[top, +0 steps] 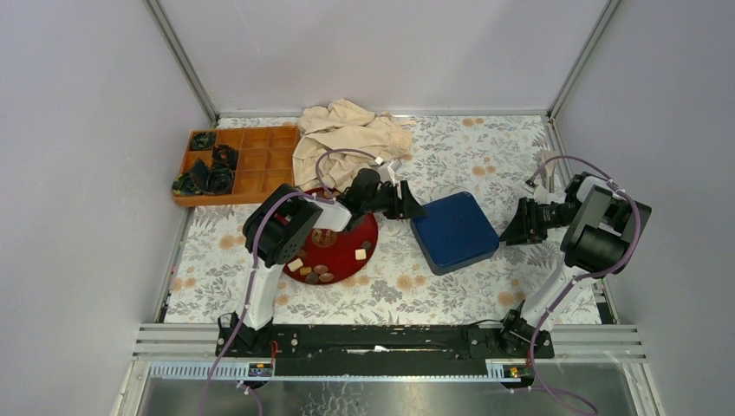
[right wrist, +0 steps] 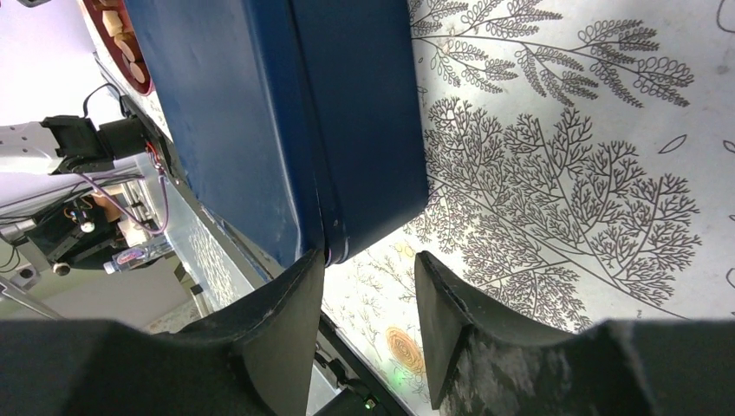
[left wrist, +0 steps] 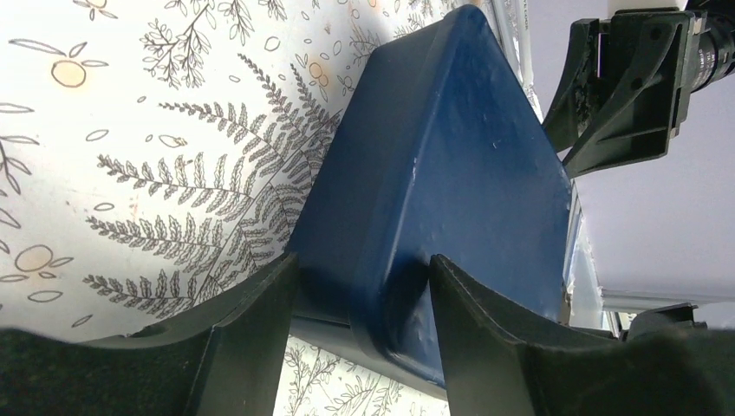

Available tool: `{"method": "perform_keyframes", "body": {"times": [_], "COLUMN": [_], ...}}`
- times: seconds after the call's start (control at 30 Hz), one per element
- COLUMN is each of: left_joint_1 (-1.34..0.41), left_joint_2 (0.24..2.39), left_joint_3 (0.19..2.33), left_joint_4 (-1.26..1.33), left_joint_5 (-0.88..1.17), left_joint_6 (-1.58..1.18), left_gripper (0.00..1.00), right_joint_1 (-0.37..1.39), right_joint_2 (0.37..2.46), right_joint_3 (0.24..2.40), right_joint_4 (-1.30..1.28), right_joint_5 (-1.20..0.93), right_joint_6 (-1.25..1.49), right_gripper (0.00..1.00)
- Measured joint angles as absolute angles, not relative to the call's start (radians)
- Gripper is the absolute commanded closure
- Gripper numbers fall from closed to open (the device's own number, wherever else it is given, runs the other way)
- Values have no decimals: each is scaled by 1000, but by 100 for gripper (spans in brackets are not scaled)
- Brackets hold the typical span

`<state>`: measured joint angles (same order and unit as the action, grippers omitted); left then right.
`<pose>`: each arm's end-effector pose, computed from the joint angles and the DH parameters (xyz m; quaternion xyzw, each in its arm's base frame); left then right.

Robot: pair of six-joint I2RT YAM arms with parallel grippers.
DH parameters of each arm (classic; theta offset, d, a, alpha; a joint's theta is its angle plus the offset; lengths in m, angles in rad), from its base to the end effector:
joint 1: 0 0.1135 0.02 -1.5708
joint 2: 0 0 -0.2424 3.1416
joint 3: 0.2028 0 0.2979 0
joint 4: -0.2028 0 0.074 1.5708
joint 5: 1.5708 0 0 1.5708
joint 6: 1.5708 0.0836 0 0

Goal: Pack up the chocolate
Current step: Adjust the packing box at the center of the board.

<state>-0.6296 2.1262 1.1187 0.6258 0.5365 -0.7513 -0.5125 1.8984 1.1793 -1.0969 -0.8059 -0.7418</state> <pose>0.3707 -0.3229 0.0505 0.0996 0.8063 -0.5133 0.2766 0.3129 -0.1068 0.0680 -0.0568 0.9125 0.3811 0.1373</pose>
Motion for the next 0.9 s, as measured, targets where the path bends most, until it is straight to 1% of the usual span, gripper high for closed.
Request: {"method": "perform_keyframes", "body": {"times": [0.4, 0.63, 0.9], "left_joint_1": [-631, -635, -653], "left_joint_2": [2104, 2078, 2068], "left_joint_3": [1051, 988, 968], "left_joint_4": [683, 729, 751], "left_joint_5": [540, 545, 546], "left_joint_6": [-788, -820, -835], "left_gripper": [37, 37, 37], "right_joint_1": [-514, -516, -509], "right_joint_2": [1892, 1890, 1890], "right_joint_3": [1186, 1186, 1180], "right_joint_4": [-1147, -1151, -1139], "right_joint_5": [-749, -750, -751], "right_joint_6": [-773, -777, -770], "right_gripper": [50, 50, 51]}}
